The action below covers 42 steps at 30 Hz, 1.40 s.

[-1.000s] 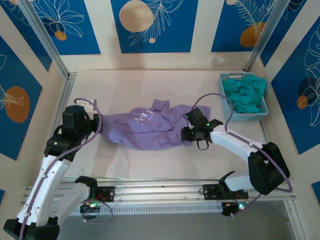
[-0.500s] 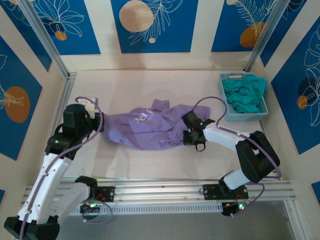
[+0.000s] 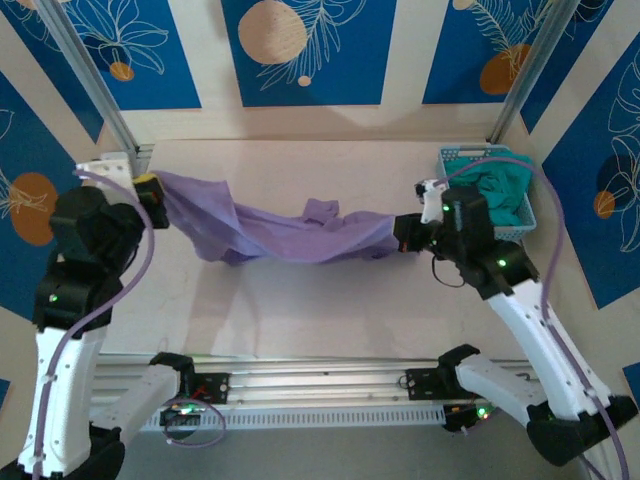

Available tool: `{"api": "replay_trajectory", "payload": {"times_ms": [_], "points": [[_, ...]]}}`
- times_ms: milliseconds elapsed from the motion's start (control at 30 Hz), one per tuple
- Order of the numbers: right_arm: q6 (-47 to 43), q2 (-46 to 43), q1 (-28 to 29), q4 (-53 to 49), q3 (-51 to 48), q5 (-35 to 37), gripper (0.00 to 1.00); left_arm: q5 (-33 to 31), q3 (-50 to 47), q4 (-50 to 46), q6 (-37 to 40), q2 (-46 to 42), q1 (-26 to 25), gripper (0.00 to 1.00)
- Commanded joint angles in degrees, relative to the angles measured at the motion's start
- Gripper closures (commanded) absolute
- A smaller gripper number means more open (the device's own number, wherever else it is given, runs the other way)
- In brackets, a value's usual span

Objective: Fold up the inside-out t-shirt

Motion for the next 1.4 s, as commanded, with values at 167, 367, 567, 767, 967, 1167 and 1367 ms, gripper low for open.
{"api": "replay_trajectory", "payload": {"times_ms": [167,367,567,767,967,1167,1367], "points": [[1.0,0.4,-4.6,-2.2,0.2,-10.2,0.98,-14.8,7.5,-2.7,8.7,2.9,0.9,1.00],[4.7,18.4,-6.3,11.4,-4.2,-18.2,0.94,-13.4,2.9,-3.4,9.9,12.9,1.2,1.00],[2.2,40.2,-7.0,14.3,2.4,-14.5,0.88,-4.1,1.4,-5.3,8.4,20.1,1.6,1.00],[-1.5,46.3,-5.4,8.3,5.8,-5.1,0.73,-1.2,-0.3,-4.0,7.7,19.7,1.5,1.00],[-3.4,40.1,-1.5,7.1,-1.3,0.8,0.61,1.6,-0.6,-3.4,7.3,19.7,1.7,1.00],[-6.1,41.6,3.5,5.5,-2.5,5.9,0.61,2.0,-0.9,-3.1,7.2,19.4,1.9,1.00],[-7.1,44.6,5.8,6.6,-2.0,7.1,0.62,2.7,-1.1,-2.9,7.0,19.3,2.0,1.00]]}}
